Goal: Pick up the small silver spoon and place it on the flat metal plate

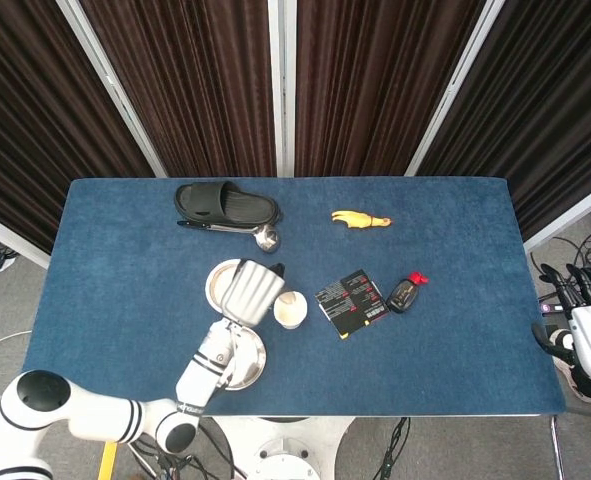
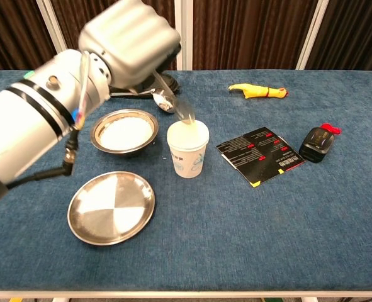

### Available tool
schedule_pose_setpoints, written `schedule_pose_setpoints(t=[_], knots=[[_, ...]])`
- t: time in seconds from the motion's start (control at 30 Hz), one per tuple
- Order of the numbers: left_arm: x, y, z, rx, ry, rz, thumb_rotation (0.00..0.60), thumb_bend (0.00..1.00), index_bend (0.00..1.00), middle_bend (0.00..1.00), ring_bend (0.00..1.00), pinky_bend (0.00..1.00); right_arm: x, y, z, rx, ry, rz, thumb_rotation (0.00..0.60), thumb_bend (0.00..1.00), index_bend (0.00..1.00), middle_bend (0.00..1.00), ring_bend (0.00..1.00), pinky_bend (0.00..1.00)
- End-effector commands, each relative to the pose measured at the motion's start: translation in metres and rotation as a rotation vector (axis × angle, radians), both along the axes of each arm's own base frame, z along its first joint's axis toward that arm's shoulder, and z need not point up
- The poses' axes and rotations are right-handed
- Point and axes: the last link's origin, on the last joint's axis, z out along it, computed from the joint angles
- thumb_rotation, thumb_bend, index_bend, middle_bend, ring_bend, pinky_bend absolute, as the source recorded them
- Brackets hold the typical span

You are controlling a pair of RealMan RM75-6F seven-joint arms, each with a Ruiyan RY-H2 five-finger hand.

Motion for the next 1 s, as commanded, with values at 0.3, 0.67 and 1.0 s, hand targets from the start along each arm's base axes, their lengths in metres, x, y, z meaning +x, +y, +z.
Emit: schedule_pose_setpoints(t=[0.3,0.67,1.0], knots=[[-0.005,-0.009,-0.027,0.059,0.223,-0.13,0.6,0.54,0.61,0.96,0.95,1.0,0.0,0.003,0.002,-0.009,-0.002,-0.004,0.6,0.26,0.03,0.21,0.0,0.04],[-0.013,-0.003,0.009,-0.195,-0.212,0.13,0.6,0.54,0.61,0.96,0.95,1.0,0.0,0.003,0.001,-0.004,-0.005,-0.001,0.6,0.26,0.03,0.21,0.0,0.04],[-0.06,-0.007,0.044,-0.49,-0.508,0.355,0.6,0.54,0.61,0.96,0.95,1.0,0.001,0.004,0.002,-0.008,-0.003,-0.001,0.6,0.26,0.03,0.21,0.0,0.04]])
